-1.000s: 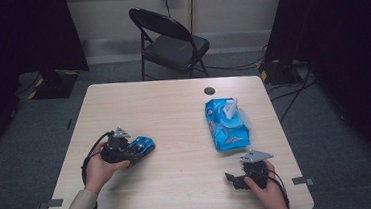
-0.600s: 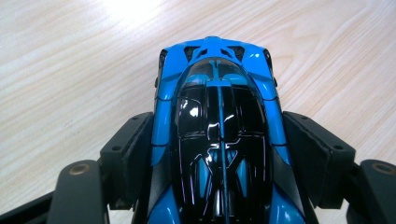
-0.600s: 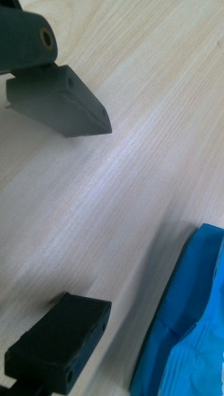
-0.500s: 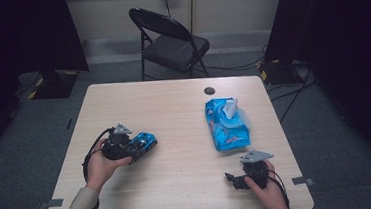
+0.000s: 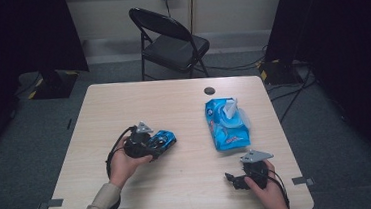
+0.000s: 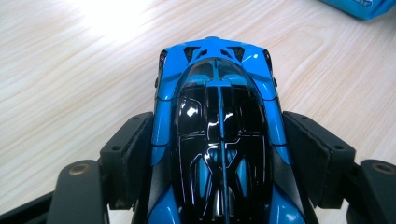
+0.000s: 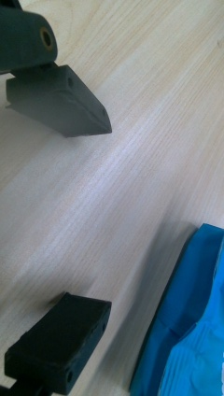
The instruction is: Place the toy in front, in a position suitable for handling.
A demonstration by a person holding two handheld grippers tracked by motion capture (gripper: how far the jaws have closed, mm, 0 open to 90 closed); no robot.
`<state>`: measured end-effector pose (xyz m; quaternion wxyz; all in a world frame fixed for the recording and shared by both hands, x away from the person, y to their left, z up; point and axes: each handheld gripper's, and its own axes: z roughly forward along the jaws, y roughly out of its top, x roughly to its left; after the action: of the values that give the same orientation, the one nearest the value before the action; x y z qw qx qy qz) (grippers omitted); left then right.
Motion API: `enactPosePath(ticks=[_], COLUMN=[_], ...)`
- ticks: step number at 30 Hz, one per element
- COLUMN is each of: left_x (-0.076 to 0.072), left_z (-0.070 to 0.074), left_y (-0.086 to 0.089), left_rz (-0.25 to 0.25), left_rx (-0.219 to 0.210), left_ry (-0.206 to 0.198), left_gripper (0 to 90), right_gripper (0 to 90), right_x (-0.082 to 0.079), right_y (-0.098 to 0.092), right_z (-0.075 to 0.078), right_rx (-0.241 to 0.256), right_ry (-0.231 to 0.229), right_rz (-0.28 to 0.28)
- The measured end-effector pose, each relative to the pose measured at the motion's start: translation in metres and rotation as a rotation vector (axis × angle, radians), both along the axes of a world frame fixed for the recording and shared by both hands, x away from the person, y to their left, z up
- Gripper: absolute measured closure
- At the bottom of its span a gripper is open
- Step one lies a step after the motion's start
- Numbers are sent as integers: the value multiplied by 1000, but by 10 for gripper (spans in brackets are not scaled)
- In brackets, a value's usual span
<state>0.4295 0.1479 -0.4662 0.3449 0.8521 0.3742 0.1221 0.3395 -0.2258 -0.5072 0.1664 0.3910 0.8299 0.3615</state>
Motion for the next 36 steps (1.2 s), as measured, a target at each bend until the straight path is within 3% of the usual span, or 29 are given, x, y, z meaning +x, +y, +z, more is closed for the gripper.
enactPosePath(ticks=[4,8,10,19,23,32,36], left_x=[2,0,0,-2,-2,-18,-25], left_z=[-13,-20,-23,-25,-22,-11,-10], left_y=[-15,-22,-23,-21,-18,4,15], left_rz=[-22,-39,-45,-42,-43,-70,-66], left_rx=[9,19,36,18,-5,5,-15], left_ry=[13,-5,0,-12,10,-19,-20], left_gripper=[278,278,278,265,182,168,159], right_gripper=[122,121,119,119,119,119,119], right_x=[0,0,0,0,0,0,0], right_y=[0,0,0,0,0,0,0], right_z=[0,0,0,0,0,0,0], right_rx=[0,0,-1,-1,-1,0,-1], right_ry=[0,0,0,0,0,0,1], right_rz=[0,1,2,1,1,1,1])
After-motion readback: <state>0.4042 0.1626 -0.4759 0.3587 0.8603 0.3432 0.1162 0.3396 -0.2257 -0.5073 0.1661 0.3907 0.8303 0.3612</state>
